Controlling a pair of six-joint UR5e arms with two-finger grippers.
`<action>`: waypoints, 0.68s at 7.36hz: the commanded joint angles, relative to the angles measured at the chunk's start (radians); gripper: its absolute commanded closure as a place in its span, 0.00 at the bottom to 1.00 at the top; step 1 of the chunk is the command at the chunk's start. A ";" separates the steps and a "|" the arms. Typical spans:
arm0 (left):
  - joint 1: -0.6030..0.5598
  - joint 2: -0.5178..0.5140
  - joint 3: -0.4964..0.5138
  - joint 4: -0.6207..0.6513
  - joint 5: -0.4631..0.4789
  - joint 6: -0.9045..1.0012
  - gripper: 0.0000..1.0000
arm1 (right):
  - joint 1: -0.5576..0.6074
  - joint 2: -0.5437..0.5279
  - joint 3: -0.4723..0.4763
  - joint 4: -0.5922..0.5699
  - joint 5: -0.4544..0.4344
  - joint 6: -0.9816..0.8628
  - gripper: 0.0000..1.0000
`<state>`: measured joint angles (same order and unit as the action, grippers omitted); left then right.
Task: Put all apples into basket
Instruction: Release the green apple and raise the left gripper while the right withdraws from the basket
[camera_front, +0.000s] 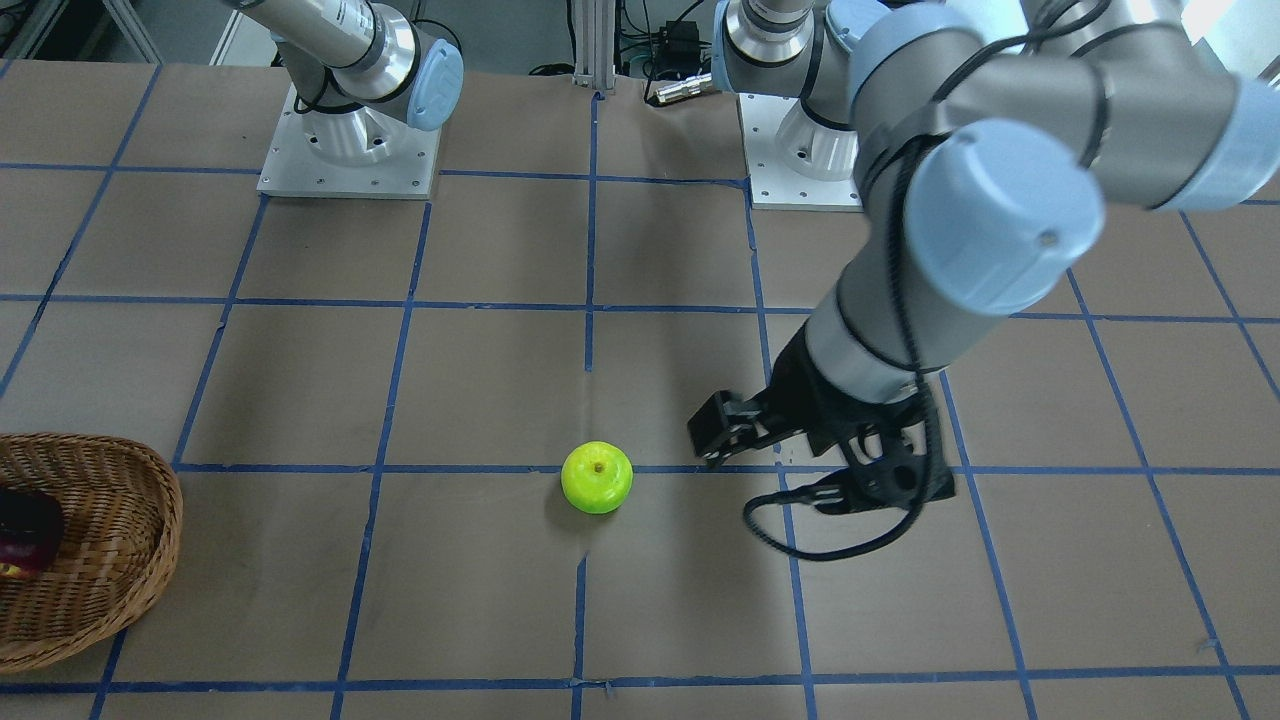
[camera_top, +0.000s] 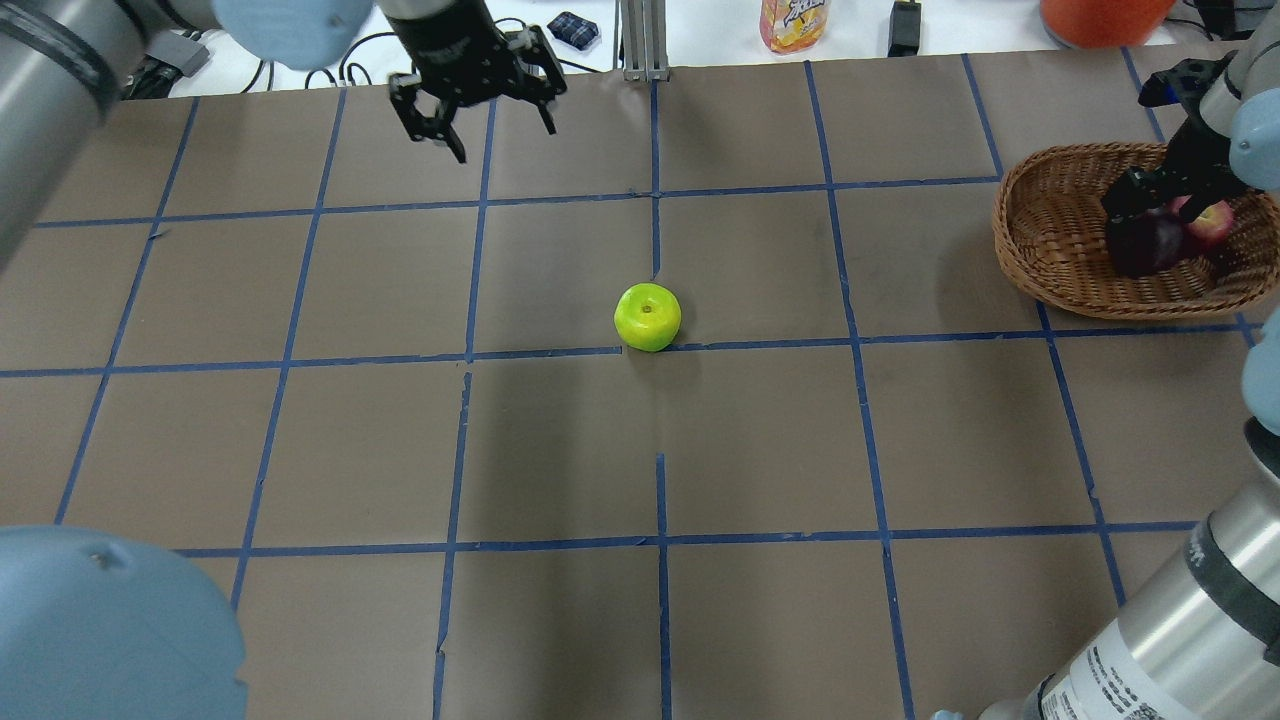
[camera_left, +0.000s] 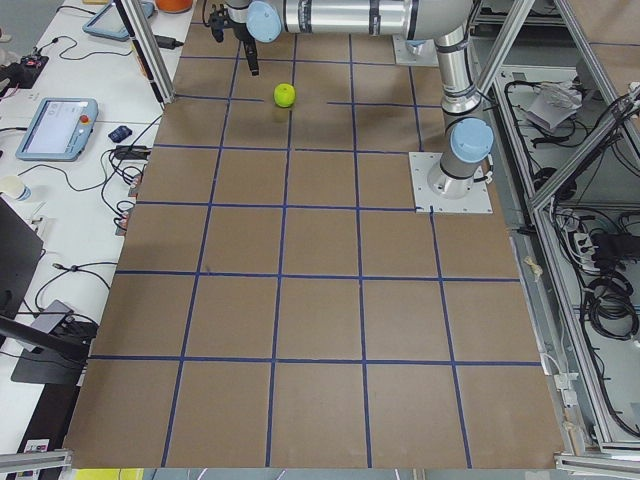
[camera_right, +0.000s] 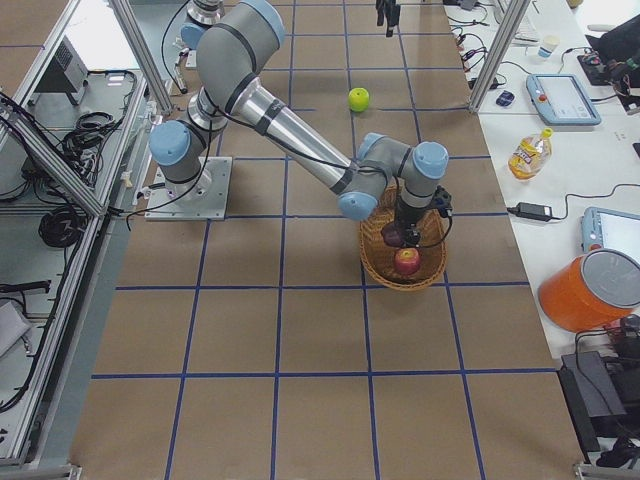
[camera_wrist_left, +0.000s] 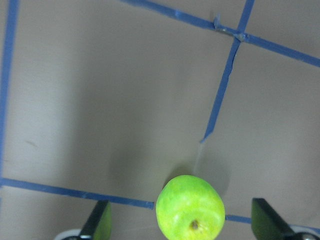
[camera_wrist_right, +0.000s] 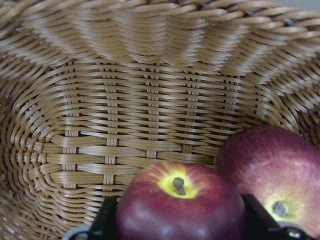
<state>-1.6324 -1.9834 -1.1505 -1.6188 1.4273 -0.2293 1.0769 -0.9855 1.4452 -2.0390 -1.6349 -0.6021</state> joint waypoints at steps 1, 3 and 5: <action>0.069 0.084 0.000 -0.182 0.144 0.120 0.00 | 0.005 -0.045 -0.016 0.075 0.000 0.001 0.00; 0.056 0.213 -0.032 -0.228 0.170 0.119 0.00 | 0.064 -0.148 -0.009 0.173 0.013 0.034 0.00; 0.062 0.326 -0.188 -0.230 0.168 0.148 0.00 | 0.246 -0.206 -0.006 0.227 0.018 0.222 0.00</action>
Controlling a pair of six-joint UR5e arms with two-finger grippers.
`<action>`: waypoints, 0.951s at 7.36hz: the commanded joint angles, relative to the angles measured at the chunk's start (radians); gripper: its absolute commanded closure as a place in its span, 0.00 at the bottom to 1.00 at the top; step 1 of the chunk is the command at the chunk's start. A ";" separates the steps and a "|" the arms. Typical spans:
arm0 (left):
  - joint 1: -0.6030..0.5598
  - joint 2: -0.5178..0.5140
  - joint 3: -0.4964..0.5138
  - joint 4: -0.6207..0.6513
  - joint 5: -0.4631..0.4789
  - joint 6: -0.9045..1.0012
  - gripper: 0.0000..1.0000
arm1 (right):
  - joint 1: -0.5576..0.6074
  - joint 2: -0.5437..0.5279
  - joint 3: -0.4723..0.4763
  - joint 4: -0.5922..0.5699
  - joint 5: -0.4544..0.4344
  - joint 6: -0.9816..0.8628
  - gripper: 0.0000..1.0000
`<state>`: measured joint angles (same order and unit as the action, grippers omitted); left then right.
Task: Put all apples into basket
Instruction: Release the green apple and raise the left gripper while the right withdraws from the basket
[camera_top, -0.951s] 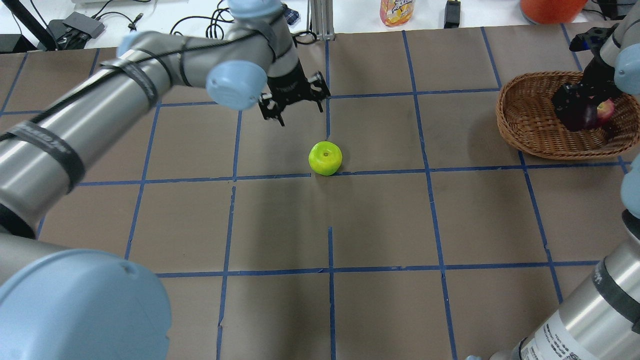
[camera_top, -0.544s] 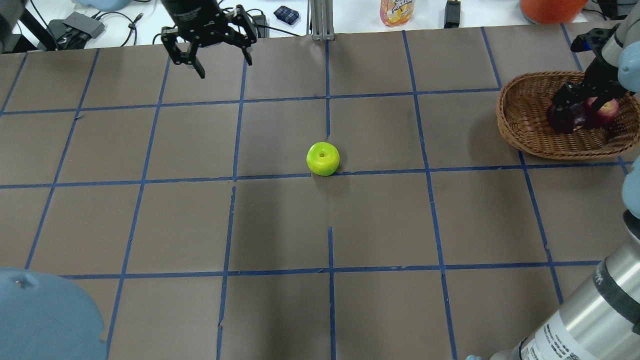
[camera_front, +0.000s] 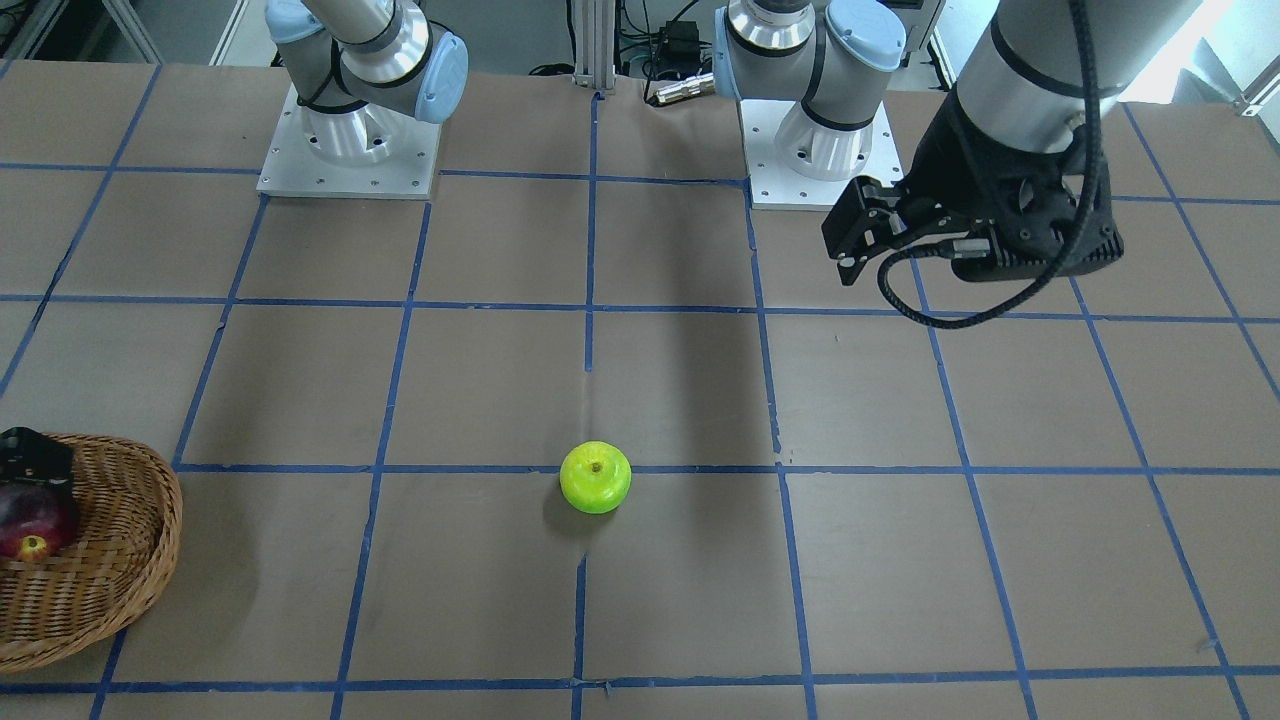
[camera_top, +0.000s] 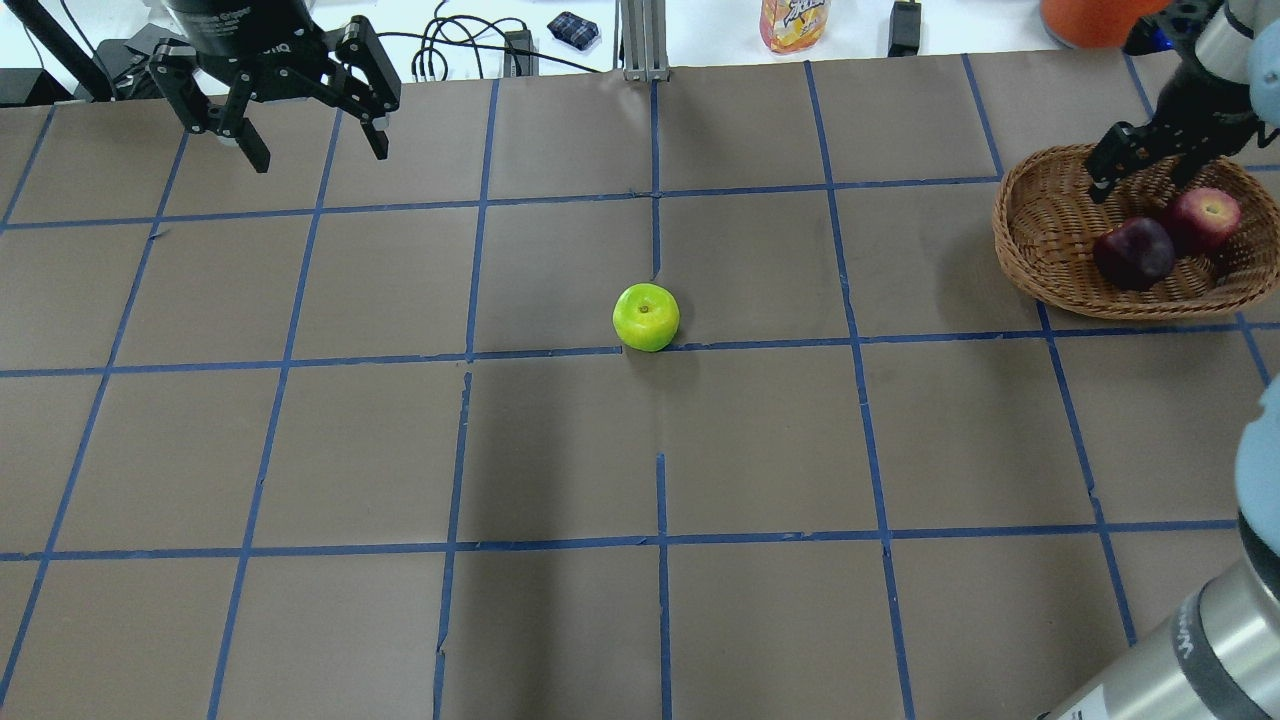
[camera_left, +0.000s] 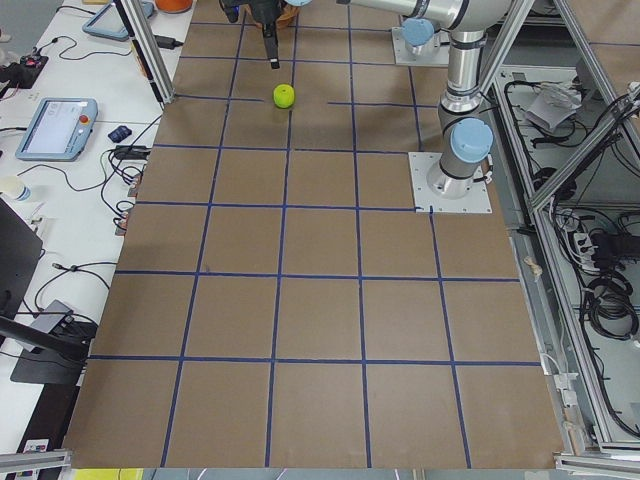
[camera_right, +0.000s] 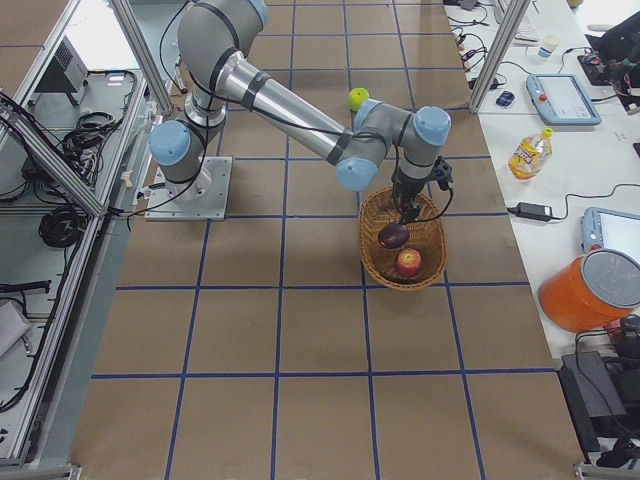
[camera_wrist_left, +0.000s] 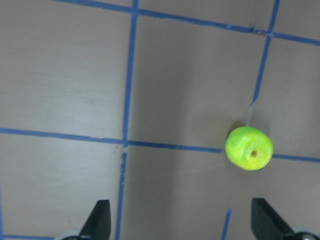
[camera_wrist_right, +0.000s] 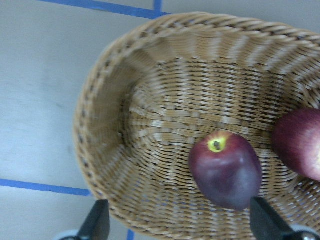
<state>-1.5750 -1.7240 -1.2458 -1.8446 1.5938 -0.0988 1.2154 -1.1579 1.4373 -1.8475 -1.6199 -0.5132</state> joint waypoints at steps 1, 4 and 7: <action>-0.003 0.110 -0.159 0.007 0.002 0.010 0.00 | 0.233 -0.046 0.006 0.039 0.003 0.276 0.00; 0.029 0.178 -0.188 0.050 0.011 0.025 0.00 | 0.479 -0.017 0.011 0.025 0.075 0.643 0.00; 0.050 0.182 -0.195 0.105 0.011 0.025 0.00 | 0.588 0.041 0.011 -0.059 0.094 0.804 0.00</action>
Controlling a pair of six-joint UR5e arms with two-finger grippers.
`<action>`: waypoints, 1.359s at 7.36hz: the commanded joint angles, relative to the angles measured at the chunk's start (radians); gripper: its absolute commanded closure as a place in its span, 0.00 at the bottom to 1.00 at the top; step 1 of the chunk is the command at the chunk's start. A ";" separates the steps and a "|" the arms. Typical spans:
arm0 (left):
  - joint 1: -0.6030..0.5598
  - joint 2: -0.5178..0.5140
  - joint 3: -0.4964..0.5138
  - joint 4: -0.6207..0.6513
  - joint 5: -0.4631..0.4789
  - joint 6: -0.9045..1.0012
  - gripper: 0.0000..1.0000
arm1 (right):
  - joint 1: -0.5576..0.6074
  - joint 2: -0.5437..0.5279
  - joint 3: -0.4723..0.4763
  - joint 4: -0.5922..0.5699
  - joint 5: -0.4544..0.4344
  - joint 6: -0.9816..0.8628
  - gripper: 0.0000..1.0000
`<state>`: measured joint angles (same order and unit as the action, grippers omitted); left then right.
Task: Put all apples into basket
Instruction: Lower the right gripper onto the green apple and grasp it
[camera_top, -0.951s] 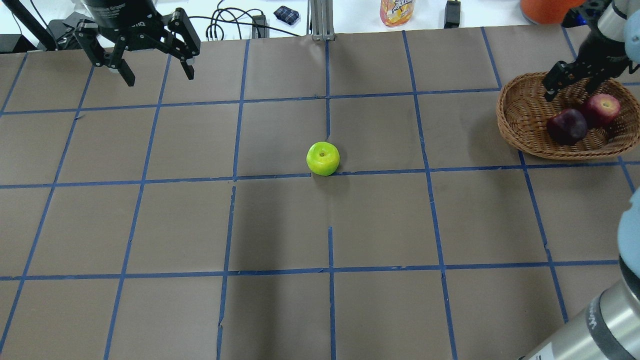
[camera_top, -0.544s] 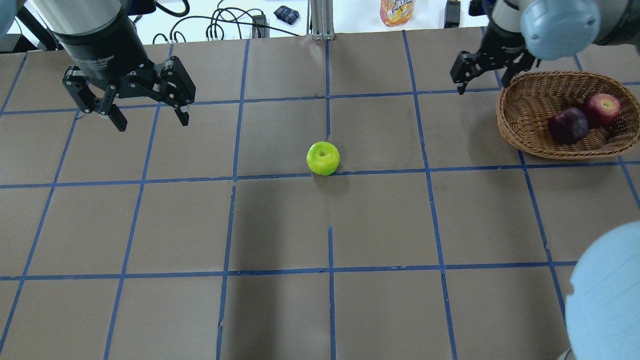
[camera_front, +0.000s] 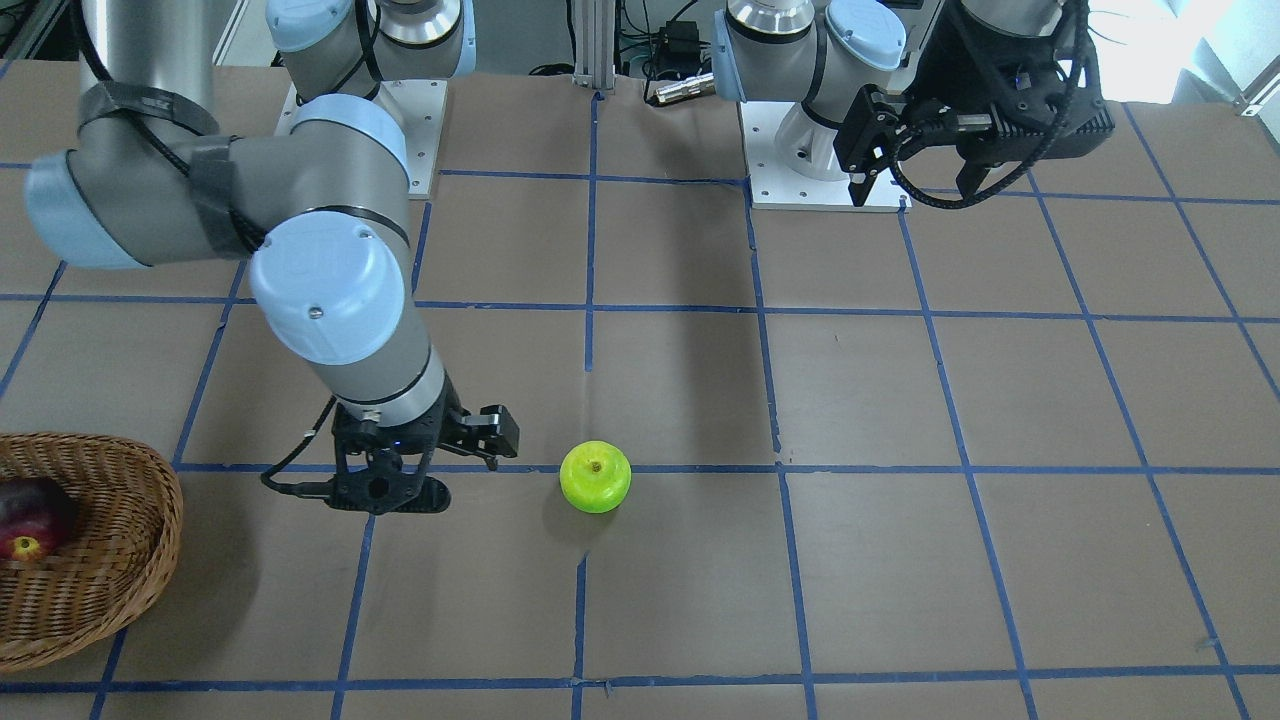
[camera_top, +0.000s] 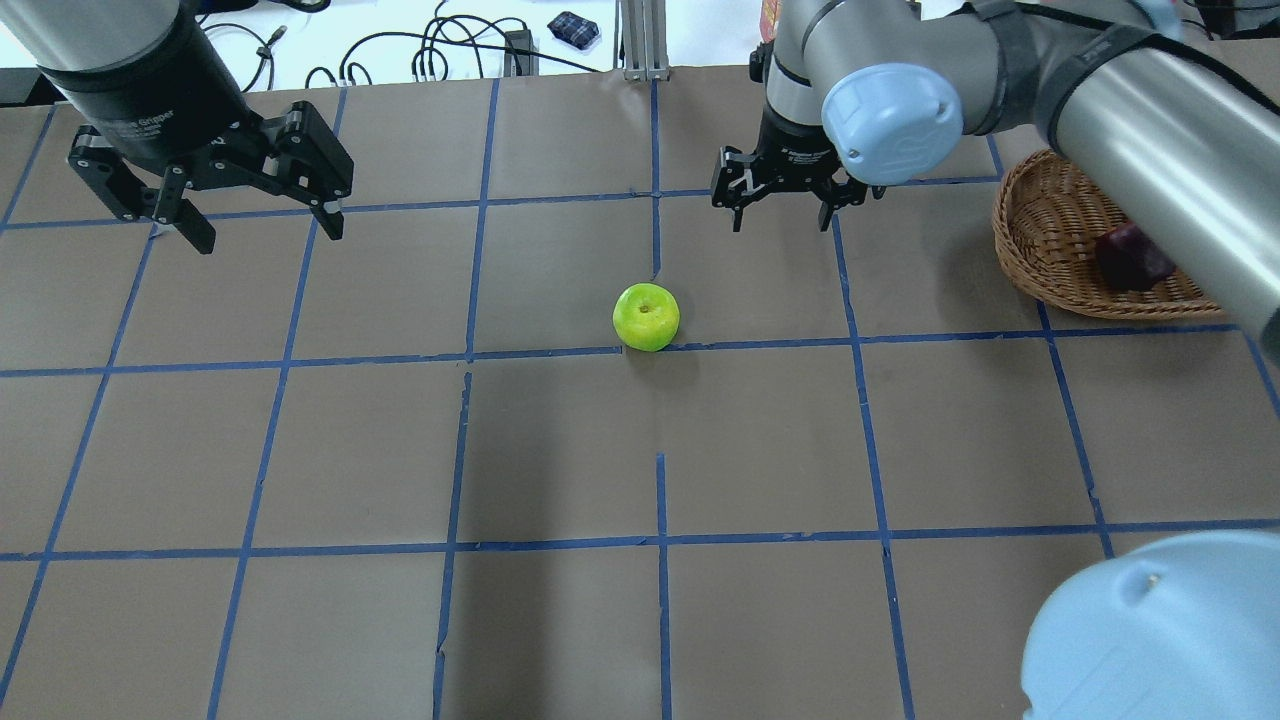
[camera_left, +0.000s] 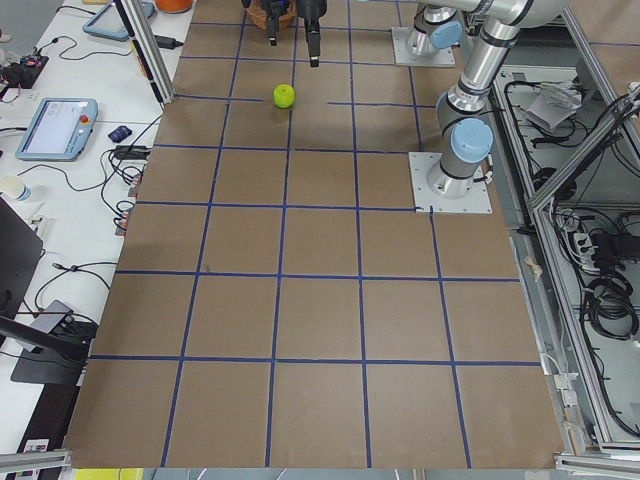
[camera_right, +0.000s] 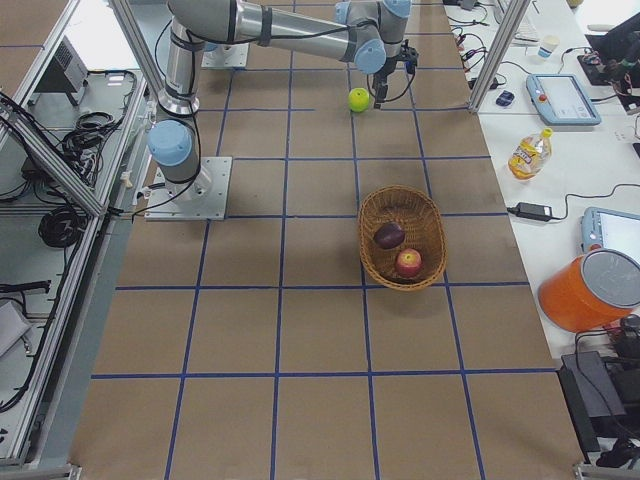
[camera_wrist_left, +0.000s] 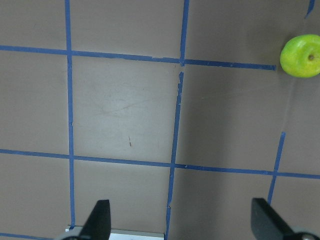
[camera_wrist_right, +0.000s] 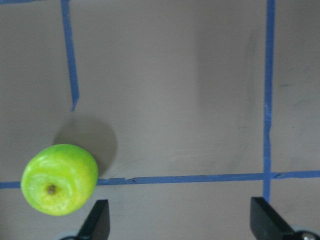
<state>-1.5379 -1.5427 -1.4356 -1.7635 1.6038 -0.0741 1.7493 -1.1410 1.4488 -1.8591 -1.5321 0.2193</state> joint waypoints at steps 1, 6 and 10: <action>0.016 0.001 -0.011 0.024 0.001 -0.007 0.00 | 0.105 0.047 -0.001 -0.089 0.003 0.183 0.00; 0.062 0.001 0.006 0.024 0.002 0.002 0.00 | 0.205 0.150 -0.001 -0.195 0.004 0.305 0.00; 0.065 0.004 0.010 0.033 -0.008 -0.003 0.00 | 0.207 0.187 0.002 -0.210 -0.008 0.307 0.00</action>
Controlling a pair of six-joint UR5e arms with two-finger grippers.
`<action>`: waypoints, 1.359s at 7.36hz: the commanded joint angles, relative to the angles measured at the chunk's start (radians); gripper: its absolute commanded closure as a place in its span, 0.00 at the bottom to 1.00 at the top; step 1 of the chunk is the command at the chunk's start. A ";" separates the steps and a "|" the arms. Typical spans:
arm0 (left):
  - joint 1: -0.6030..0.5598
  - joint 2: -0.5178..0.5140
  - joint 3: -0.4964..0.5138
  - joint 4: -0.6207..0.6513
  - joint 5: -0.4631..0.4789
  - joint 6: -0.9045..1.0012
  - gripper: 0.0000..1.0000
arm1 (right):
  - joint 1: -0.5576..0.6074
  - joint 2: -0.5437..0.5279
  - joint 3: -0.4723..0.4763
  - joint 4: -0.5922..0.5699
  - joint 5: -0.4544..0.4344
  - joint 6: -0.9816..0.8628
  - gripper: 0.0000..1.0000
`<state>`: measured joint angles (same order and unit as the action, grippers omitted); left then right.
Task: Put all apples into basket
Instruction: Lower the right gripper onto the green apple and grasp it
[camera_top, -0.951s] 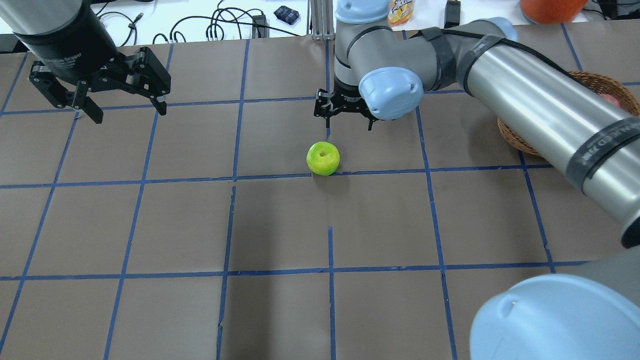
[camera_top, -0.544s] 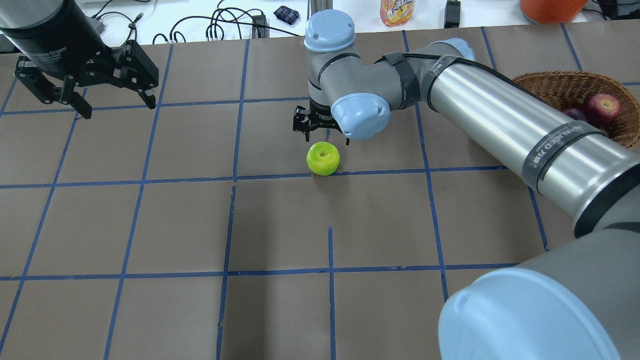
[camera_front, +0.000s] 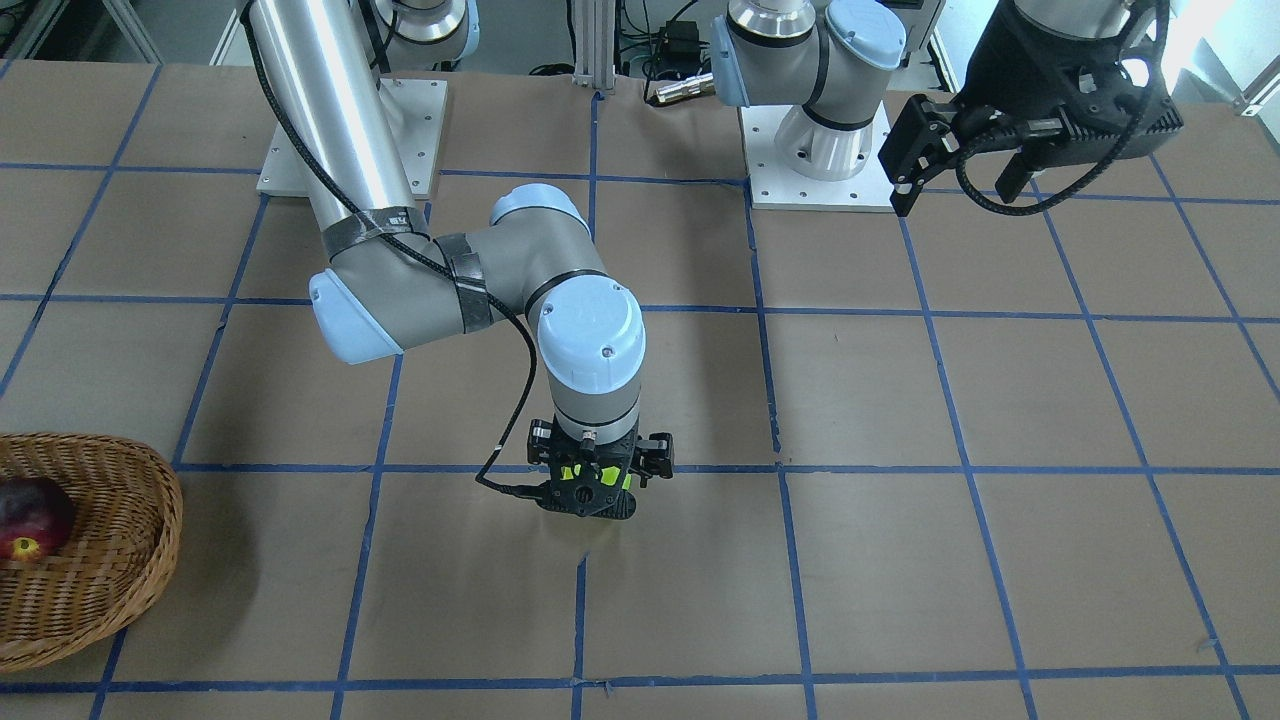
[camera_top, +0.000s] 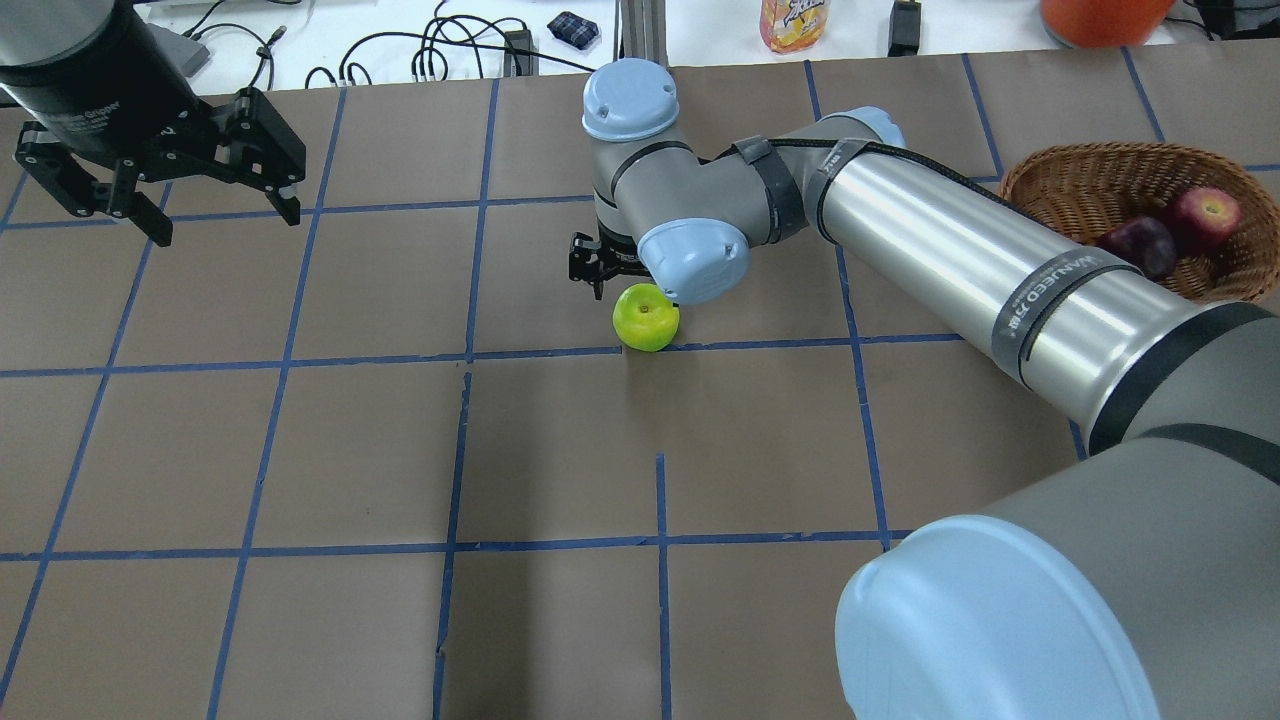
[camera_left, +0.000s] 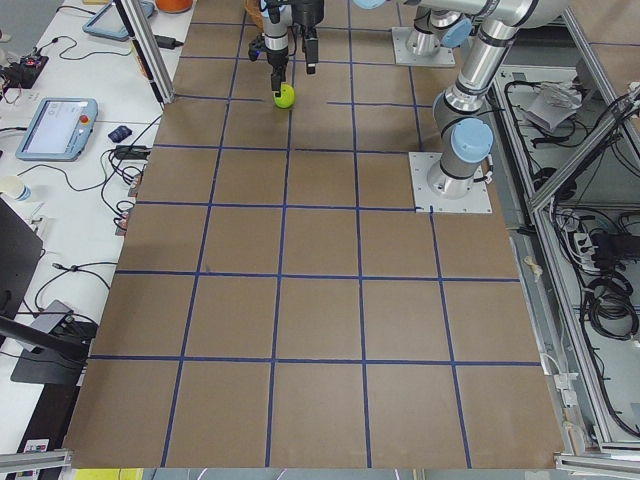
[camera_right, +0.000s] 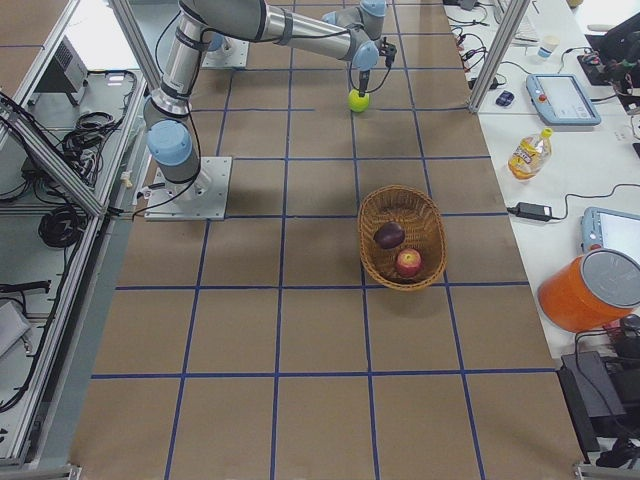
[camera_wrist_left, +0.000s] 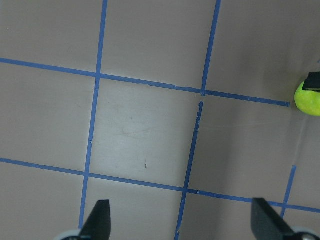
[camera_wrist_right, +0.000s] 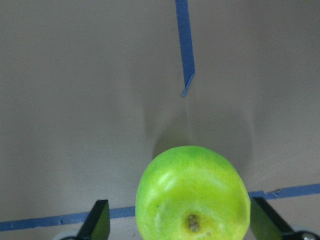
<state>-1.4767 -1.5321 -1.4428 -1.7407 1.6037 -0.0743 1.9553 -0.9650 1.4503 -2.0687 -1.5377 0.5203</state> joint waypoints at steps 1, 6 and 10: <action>0.015 -0.013 0.009 0.091 -0.016 0.001 0.00 | 0.000 0.031 0.005 -0.004 -0.005 0.003 0.00; 0.004 0.006 -0.014 0.056 0.001 -0.008 0.00 | -0.001 0.026 -0.007 0.004 -0.010 0.006 0.00; 0.004 0.007 -0.014 0.058 0.001 -0.008 0.00 | 0.008 0.023 0.001 0.006 -0.029 0.007 0.00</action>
<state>-1.4726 -1.5257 -1.4573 -1.6828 1.6045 -0.0828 1.9623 -0.9426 1.4460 -2.0615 -1.5607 0.5271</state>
